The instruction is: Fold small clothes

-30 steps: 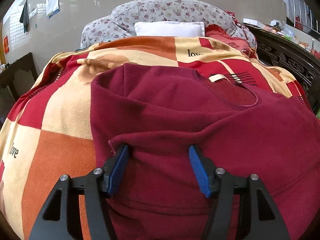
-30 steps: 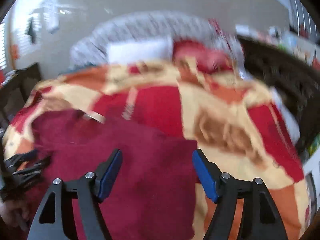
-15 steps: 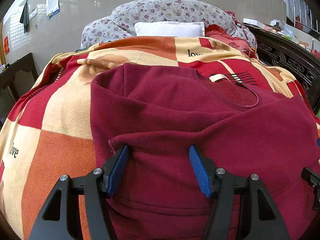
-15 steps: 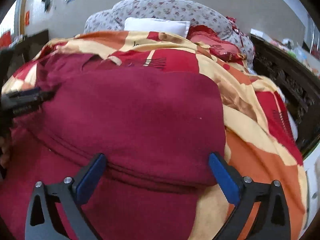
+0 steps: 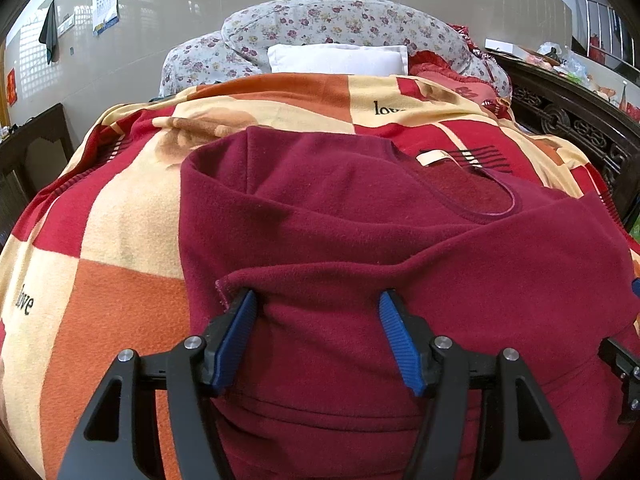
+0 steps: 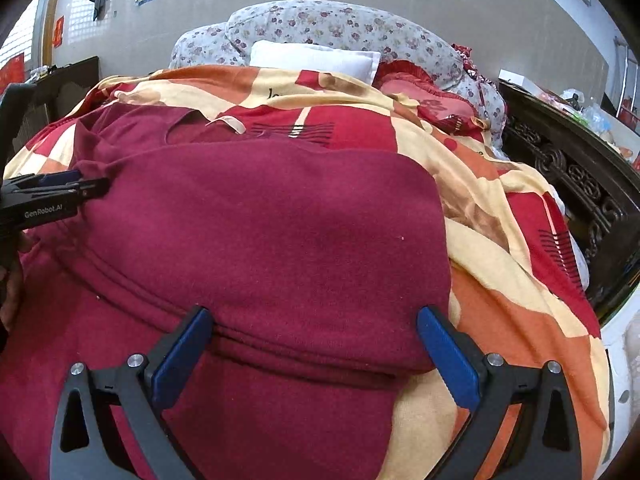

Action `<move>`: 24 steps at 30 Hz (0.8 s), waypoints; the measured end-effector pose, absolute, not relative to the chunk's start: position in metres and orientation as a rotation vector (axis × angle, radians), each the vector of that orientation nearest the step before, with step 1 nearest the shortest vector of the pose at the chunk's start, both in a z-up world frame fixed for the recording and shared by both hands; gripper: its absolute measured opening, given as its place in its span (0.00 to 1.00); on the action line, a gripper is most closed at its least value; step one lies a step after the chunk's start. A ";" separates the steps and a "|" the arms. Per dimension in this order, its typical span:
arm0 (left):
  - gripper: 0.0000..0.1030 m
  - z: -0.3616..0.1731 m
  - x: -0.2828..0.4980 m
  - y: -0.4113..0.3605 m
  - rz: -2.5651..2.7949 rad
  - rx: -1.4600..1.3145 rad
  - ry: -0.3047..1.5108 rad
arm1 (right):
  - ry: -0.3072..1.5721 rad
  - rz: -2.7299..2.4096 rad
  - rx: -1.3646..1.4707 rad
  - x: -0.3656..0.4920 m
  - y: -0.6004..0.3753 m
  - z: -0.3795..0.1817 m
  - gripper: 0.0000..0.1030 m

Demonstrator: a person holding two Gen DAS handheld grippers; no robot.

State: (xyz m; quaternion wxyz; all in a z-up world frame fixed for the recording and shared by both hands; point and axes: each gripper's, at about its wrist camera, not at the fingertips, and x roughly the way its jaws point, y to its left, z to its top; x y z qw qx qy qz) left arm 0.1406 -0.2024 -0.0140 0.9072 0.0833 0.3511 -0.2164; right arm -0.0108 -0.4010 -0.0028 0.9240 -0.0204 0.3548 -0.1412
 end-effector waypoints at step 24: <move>1.00 0.021 0.125 -0.194 -0.559 0.195 0.762 | 0.727 -0.296 -0.048 -0.010 -0.400 -0.003 1.00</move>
